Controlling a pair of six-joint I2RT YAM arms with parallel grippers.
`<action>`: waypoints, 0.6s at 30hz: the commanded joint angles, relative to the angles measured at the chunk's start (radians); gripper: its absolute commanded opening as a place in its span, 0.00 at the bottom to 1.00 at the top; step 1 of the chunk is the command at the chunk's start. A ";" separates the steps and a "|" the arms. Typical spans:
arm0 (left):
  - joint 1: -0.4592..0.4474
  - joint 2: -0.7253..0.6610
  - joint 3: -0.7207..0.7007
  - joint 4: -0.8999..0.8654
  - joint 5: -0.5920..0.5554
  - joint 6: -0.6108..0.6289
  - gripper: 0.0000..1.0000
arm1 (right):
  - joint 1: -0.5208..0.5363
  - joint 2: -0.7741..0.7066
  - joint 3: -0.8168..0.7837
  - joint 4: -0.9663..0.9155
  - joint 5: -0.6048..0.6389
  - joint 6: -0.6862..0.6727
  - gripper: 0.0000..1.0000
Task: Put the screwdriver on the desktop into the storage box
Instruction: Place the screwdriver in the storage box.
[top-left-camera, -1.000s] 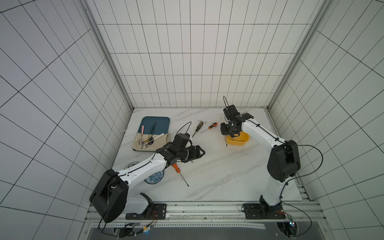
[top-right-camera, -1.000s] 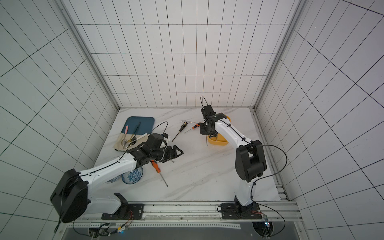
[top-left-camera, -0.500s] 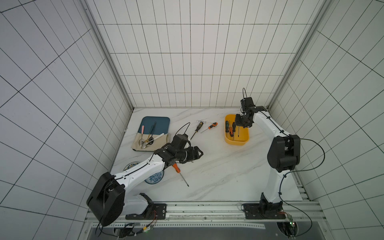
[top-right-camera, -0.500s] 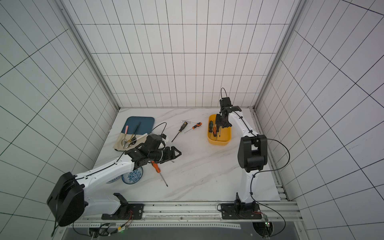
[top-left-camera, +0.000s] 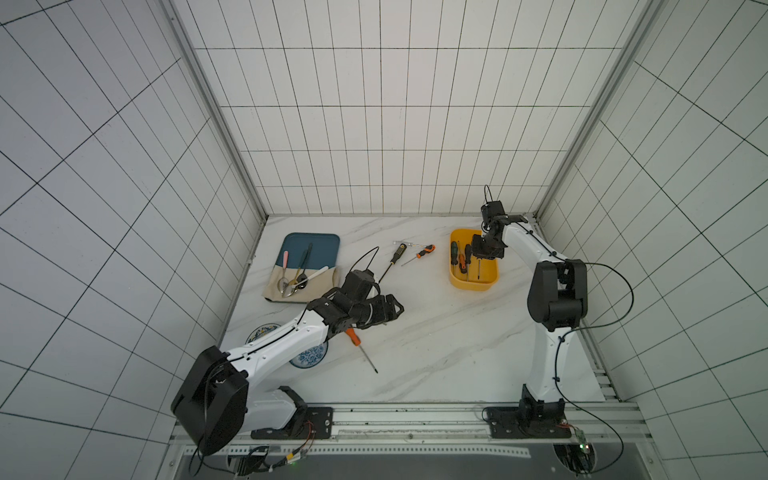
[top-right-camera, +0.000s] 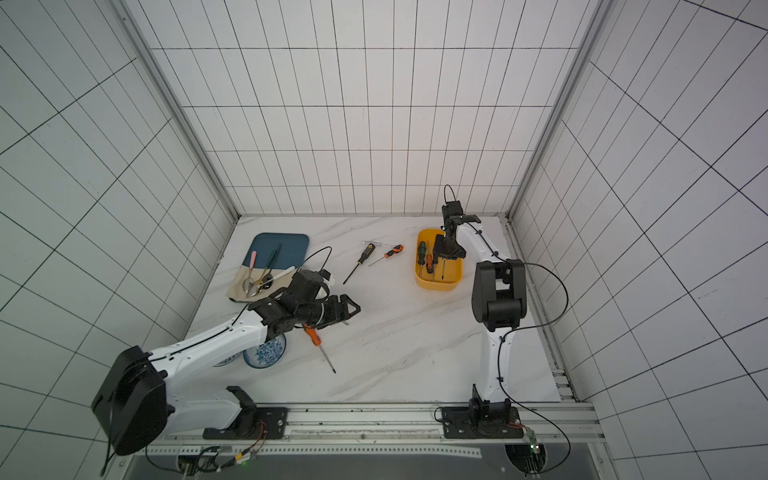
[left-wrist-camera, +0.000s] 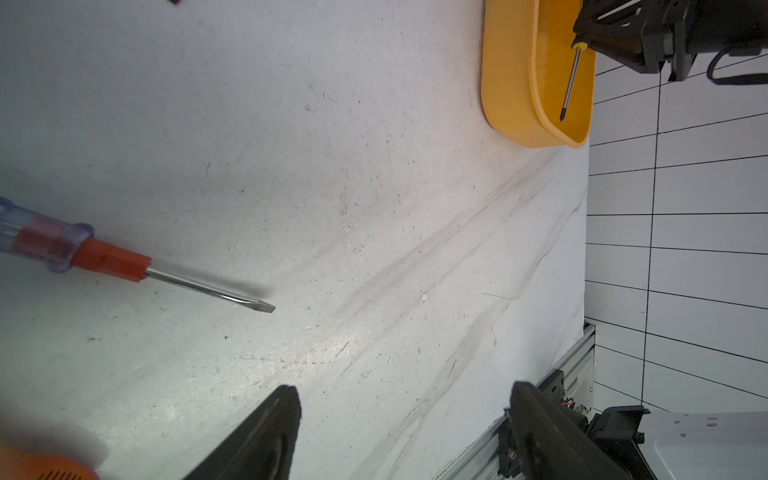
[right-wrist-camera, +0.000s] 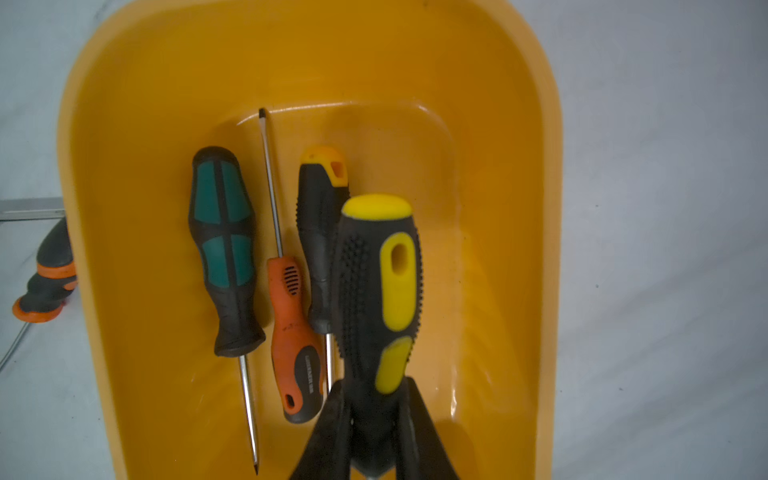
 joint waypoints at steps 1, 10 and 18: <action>0.007 -0.027 -0.019 -0.008 -0.014 0.018 0.83 | -0.014 0.037 0.057 -0.007 -0.003 -0.017 0.13; 0.012 -0.041 -0.034 -0.009 -0.017 0.012 0.83 | -0.018 0.080 0.064 0.003 -0.002 -0.018 0.15; 0.012 -0.044 -0.037 -0.011 -0.018 0.009 0.83 | -0.019 0.110 0.064 0.014 -0.007 -0.017 0.17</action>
